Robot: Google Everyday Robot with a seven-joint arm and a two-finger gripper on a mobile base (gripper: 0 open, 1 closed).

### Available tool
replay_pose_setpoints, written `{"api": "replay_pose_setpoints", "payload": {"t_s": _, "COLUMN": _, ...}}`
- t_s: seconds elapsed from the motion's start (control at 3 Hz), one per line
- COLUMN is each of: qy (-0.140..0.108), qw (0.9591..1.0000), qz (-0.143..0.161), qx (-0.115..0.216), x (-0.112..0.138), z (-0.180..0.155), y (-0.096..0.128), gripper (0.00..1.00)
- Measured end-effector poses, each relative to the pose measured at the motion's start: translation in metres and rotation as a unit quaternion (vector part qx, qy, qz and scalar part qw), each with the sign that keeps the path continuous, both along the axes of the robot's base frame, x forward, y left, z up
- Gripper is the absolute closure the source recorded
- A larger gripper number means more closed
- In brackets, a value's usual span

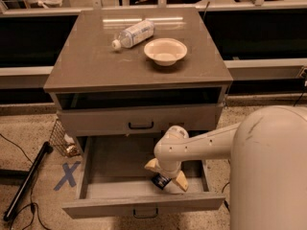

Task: Pick rxbar blueberry from middle drawer and place on counter

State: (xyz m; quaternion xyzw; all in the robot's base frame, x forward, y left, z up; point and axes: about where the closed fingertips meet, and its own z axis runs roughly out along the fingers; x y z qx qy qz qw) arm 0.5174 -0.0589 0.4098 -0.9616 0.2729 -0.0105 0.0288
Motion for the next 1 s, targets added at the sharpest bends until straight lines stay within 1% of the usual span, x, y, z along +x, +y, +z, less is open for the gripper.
{"api": "replay_pose_setpoints", "payload": {"t_s": 0.33, "qy": -0.008, "qw": 1.0000, "qz": -0.002, "qx": 0.003, "x": 0.011, "z": -0.019, "y": 0.003, "gripper": 0.00}}
{"api": "replay_pose_setpoints", "payload": {"t_s": 0.67, "qy": -0.007, "qw": 1.0000, "qz": -0.001, "qx": 0.006, "x": 0.022, "z": -0.035, "y": 0.008, "gripper": 0.00}}
{"api": "replay_pose_setpoints", "payload": {"t_s": 1.0, "qy": -0.002, "qw": 0.9999, "qz": -0.009, "qx": 0.012, "x": 0.030, "z": -0.050, "y": 0.011, "gripper": 0.12}}
